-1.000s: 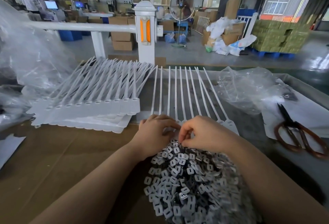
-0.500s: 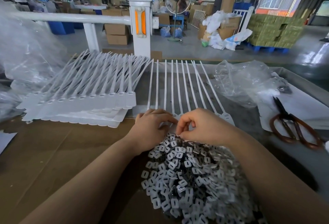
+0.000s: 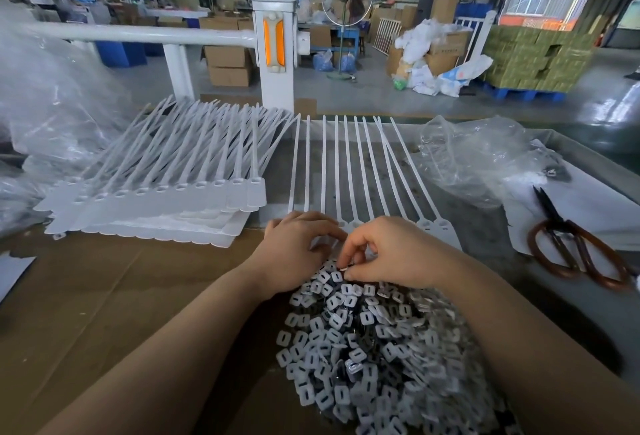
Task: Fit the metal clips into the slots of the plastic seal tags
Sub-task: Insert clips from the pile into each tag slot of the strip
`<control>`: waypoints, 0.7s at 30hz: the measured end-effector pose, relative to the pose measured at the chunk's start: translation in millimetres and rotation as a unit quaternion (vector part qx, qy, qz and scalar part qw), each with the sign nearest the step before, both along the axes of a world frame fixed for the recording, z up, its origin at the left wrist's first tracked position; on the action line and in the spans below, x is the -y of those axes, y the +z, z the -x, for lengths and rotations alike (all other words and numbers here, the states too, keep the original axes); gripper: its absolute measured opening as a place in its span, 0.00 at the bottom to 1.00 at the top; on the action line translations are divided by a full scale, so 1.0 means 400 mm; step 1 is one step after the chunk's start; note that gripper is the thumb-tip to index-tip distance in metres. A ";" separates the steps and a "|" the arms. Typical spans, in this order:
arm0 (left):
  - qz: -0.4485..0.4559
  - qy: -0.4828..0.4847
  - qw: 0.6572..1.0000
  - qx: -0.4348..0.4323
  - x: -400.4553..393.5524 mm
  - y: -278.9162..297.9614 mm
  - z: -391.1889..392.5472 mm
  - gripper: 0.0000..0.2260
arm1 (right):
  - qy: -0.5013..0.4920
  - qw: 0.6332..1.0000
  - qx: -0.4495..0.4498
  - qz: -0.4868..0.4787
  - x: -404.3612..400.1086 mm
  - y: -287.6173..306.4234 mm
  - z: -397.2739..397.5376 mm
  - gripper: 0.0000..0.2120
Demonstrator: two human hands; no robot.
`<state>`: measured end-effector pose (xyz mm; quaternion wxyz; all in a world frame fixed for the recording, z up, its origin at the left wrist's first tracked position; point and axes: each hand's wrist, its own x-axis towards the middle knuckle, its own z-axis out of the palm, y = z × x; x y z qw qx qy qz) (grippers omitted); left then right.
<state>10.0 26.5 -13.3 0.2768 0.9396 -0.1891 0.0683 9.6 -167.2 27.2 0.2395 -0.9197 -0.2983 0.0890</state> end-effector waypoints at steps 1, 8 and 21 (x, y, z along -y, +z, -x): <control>-0.001 -0.006 1.000 0.000 -0.002 0.001 0.000 0.14 | 0.002 1.000 0.002 0.001 -0.002 0.001 0.001 0.05; 0.034 -0.030 0.999 -0.018 -0.005 0.017 0.002 0.12 | -0.011 0.998 -0.007 -0.061 0.002 0.014 0.009 0.03; 0.144 -0.043 0.986 -0.073 -0.014 0.022 0.008 0.07 | -0.013 0.992 -0.090 -0.089 0.011 0.041 0.018 0.06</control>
